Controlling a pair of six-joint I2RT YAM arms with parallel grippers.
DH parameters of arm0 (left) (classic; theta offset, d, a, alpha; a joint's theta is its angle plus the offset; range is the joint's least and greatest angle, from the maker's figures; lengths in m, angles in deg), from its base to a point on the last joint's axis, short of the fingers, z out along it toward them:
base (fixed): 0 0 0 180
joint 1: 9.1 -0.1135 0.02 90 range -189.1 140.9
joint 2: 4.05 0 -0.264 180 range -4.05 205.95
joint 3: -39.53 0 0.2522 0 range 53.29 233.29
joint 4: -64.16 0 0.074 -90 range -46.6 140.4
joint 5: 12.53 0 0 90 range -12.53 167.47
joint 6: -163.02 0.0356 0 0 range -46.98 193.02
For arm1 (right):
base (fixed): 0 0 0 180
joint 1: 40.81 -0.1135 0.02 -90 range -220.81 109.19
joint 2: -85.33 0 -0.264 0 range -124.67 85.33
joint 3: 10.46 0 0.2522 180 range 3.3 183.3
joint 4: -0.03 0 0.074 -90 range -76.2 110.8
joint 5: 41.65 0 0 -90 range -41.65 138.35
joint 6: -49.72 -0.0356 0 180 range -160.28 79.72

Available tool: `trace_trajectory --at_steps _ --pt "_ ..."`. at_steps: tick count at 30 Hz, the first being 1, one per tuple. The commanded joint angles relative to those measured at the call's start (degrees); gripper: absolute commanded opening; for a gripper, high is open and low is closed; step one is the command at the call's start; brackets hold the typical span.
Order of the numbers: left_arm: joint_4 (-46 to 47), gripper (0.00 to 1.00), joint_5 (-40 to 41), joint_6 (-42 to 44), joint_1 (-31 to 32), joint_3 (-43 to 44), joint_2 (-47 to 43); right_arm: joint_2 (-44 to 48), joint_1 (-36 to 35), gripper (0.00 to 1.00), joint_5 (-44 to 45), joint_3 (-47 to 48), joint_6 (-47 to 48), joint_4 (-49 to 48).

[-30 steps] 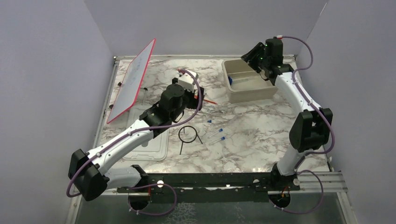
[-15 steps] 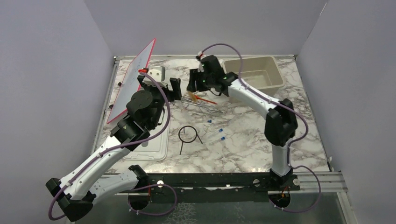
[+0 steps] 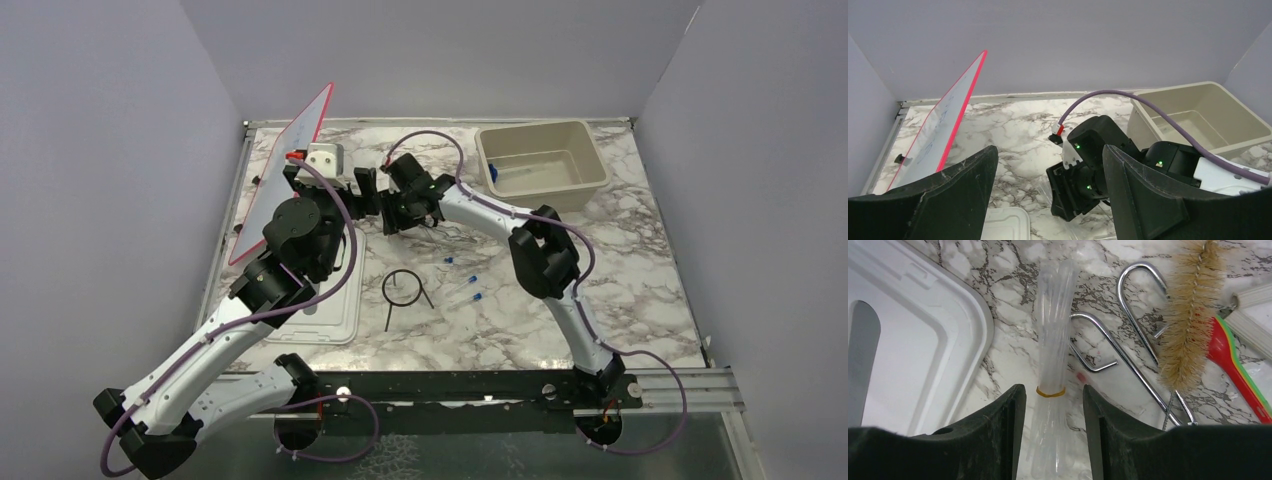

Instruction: Organize the chemistry lab equipment

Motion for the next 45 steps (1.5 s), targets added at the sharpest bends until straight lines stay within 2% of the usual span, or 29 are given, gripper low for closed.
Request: trace_trajectory --at_steps 1,7,12,24,30,35,40,45 --pt "-0.23 0.79 1.24 0.03 -0.28 -0.14 0.25 -2.87 -0.77 0.48 -0.02 2.78 1.13 1.38" --pt "-1.04 0.79 0.94 -0.67 -0.31 -0.11 0.65 -4.79 -1.48 0.41 -0.11 3.99 1.62 0.98" --pt "-0.87 0.79 0.42 -1.03 -0.36 -0.07 0.13 -3.74 -1.48 0.28 1.50 3.91 0.77 0.70" --pt "-1.14 0.79 -0.62 -2.04 -0.37 0.00 -1.10 17.77 0.73 0.27 4.83 -9.05 -4.14 -12.11" --pt "-0.61 0.79 -2.44 -2.93 -0.39 -0.78 -0.94 31.08 9.70 0.27 5.50 -18.48 -12.58 -19.50" --pt "0.18 0.80 -5.13 -4.81 -0.39 -1.78 0.10 37.73 18.72 0.27 13.88 -25.52 -23.91 -20.92" --pt "1.45 0.80 -7.45 -7.29 -0.39 -3.86 1.24 39.16 24.77 0.27 24.08 -29.38 -35.91 -16.55" --pt "3.08 0.80 -10.14 -9.32 -0.38 -5.71 3.50 37.04 26.63 0.25 31.93 -31.58 -45.90 -15.11"
